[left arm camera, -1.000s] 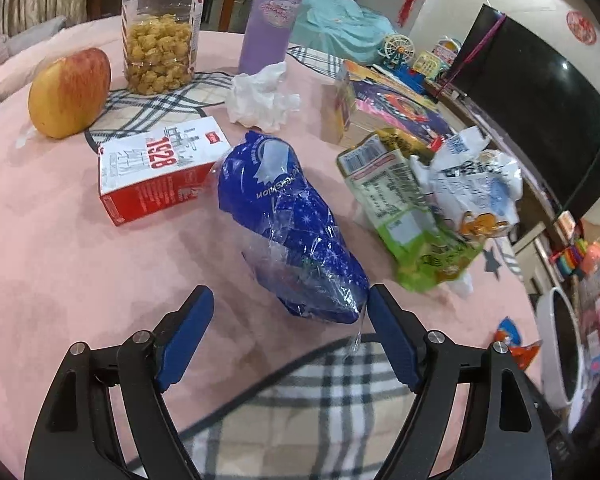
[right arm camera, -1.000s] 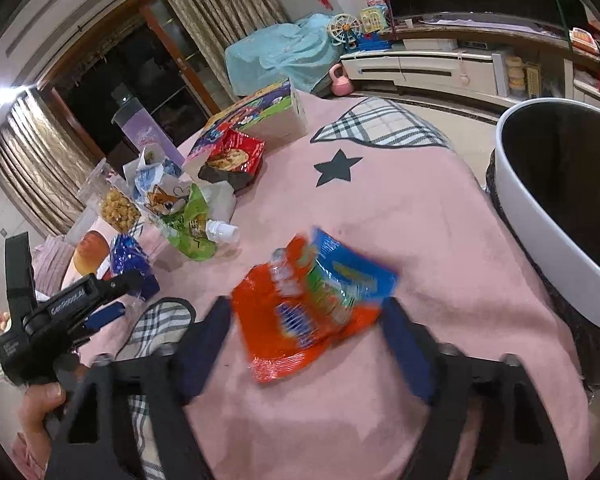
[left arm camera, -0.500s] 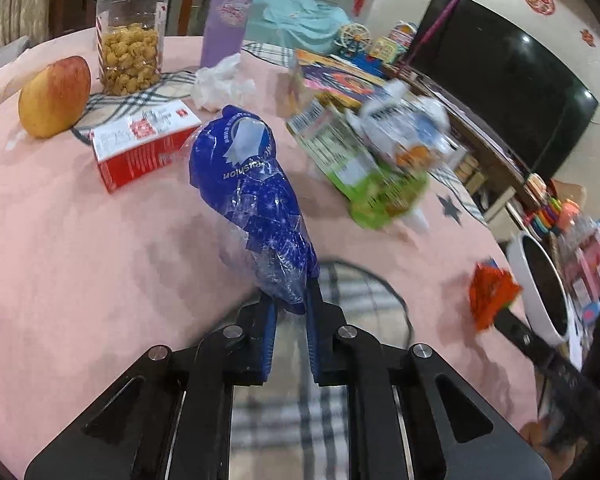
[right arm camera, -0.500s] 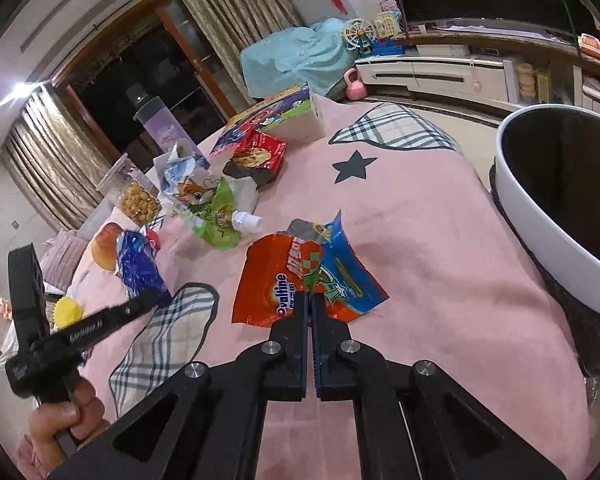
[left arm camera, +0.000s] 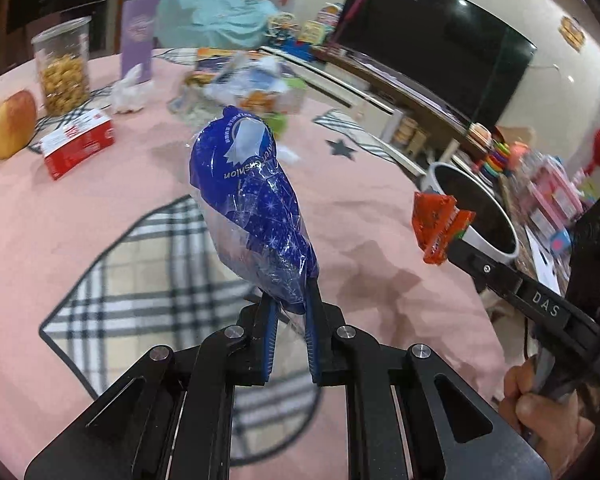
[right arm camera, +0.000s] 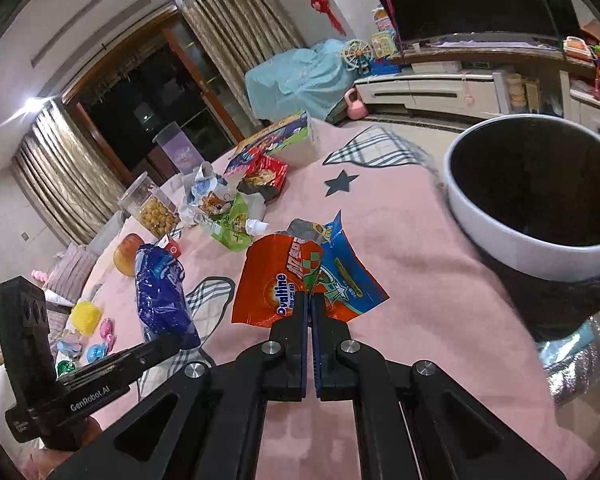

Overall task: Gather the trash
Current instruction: 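Lift the blue plastic bag with the left tool while the right tool carries the orange wrapper toward the bin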

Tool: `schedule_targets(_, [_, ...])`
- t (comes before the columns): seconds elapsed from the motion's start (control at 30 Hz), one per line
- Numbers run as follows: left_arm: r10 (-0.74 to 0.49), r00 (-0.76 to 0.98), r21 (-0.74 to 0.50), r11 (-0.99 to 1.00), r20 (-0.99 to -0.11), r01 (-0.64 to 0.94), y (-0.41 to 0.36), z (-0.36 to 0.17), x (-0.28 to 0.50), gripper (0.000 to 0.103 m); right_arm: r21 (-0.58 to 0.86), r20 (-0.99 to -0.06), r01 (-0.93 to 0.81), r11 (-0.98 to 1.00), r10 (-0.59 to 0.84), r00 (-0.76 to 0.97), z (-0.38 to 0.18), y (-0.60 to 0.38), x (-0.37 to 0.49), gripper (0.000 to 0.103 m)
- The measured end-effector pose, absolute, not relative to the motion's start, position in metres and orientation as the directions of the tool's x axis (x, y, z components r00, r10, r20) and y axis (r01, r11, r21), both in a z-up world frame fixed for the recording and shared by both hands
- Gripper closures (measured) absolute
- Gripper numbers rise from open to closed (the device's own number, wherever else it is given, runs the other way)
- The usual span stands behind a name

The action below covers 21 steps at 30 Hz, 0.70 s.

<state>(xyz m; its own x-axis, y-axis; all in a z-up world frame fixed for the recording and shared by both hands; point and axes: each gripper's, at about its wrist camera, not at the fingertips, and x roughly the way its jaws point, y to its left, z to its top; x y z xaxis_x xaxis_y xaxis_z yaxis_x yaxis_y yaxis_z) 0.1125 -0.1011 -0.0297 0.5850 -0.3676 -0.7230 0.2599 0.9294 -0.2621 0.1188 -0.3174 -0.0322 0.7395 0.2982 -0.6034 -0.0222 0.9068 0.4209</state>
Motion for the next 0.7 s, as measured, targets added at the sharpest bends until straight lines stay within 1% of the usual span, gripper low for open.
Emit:
schedule_targets(0.27, [-0.41, 0.552, -0.249, 0.905, -0.726, 0.344, -0.133, -0.029, 0.105, 0.092, 0.428, -0.586, 0.005, 0.904, 0.273, 0.763, -0.024, -0.335, 0.1, 0.101])
schedule_targets(0.7, [-0.46, 0.503, -0.243, 0.866, -0.732, 0.437, -0.177, -0.027, 0.118, 0.092, 0.431, -0.584, 0.068, 0.9, 0.22, 0.782, -0.019, -0.374, 0.102, 0.101])
